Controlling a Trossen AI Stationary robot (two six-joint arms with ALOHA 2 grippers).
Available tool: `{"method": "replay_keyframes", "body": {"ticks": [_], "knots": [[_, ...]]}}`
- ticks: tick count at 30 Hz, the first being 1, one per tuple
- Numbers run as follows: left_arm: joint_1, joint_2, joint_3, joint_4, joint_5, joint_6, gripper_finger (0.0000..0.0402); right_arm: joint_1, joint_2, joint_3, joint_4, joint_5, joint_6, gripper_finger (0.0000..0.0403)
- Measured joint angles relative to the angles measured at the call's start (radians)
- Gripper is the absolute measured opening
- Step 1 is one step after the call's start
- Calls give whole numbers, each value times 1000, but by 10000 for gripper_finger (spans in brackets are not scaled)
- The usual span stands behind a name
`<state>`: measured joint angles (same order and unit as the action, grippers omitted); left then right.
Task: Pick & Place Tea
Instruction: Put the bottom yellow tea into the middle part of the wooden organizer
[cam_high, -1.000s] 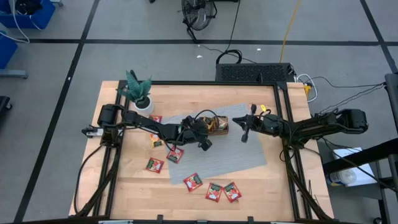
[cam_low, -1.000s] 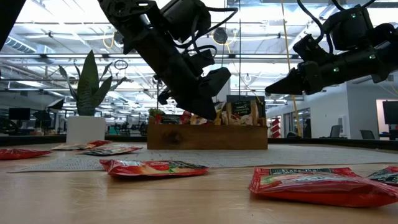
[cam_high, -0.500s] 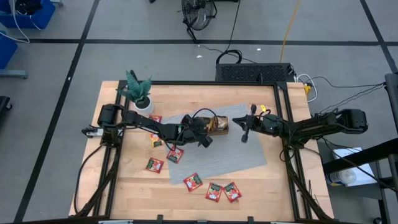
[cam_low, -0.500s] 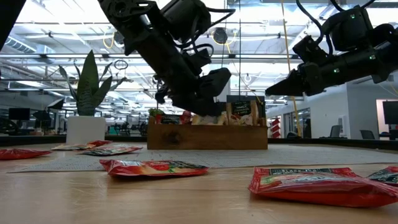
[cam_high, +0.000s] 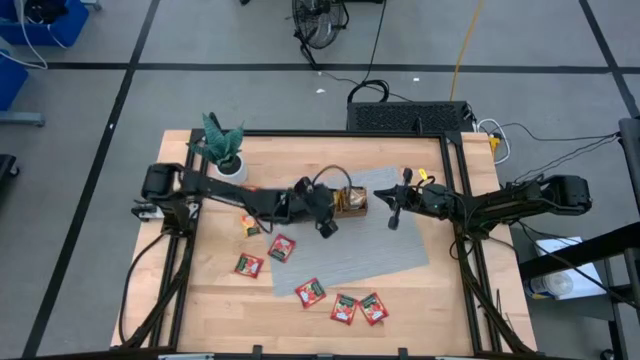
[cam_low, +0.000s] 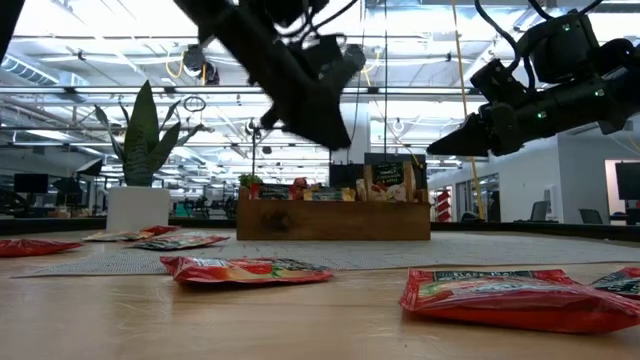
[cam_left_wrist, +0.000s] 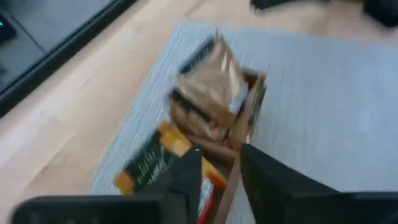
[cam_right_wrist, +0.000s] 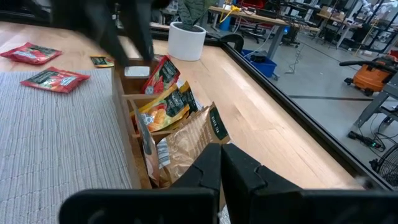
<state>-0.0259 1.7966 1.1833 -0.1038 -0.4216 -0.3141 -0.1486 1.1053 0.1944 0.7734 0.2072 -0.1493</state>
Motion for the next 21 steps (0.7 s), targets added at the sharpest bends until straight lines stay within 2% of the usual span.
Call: {"method": "replay_keyframes", "body": {"ticks": [3,5,7,10,15,21], "knots": [[41,-31,60,-129,88,-2,39,0,0,0,0,0,0,0],[68,-32,82,-182,166,-7,12,0,0,0,-2,0,0,0],[92,-23,84,-206,260,-5,5,0,0,0,-4,0,7,0],[106,12,84,-223,324,-8,3,0,0,0,-10,0,7,0],[103,102,115,-266,353,-8,2,0,0,-1,0,0,5,0],[95,199,268,-426,362,46,2,0,0,-1,9,0,1,0]]}}
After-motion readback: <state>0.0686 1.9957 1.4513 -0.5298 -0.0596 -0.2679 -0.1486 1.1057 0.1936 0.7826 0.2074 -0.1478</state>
